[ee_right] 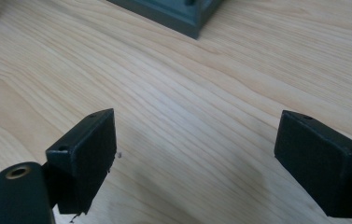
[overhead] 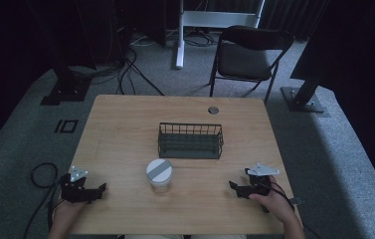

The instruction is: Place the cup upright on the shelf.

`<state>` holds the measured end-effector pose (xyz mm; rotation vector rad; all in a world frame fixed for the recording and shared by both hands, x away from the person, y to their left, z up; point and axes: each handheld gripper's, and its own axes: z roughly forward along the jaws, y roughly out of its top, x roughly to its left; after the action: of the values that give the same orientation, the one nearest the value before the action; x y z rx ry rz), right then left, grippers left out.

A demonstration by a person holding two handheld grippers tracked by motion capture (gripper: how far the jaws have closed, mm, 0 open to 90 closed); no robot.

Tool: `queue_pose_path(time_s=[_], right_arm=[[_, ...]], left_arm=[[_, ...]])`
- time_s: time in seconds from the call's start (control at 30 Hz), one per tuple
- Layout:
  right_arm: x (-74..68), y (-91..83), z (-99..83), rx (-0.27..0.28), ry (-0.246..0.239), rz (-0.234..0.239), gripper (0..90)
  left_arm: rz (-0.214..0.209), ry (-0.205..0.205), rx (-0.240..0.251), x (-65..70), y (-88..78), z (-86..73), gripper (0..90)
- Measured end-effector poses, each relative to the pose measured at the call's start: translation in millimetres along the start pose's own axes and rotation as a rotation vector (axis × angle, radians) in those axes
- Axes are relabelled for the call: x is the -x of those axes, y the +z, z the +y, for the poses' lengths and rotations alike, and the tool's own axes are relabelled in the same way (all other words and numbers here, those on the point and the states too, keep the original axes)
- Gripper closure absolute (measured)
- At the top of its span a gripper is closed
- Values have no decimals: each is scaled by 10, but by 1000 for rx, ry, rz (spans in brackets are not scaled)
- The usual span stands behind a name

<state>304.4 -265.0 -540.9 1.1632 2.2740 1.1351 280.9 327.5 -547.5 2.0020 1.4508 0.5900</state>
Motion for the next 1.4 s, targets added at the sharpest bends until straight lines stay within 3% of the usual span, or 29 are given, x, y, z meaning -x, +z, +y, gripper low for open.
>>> queue_pose_path(time_s=[0.57, 0.6, 1.4], right_arm=[[-251, 123, 112, 25, -45, 75, 128], [-281, 144, 126, 31, -38, 100, 128], [-687, 377, 358, 47, -126, 211, 131]], left_arm=[[0, 0, 0, 0, 0, 0, 6], [0, 0, 0, 0, 0, 0, 6], [0, 0, 0, 0, 0, 0, 6]])
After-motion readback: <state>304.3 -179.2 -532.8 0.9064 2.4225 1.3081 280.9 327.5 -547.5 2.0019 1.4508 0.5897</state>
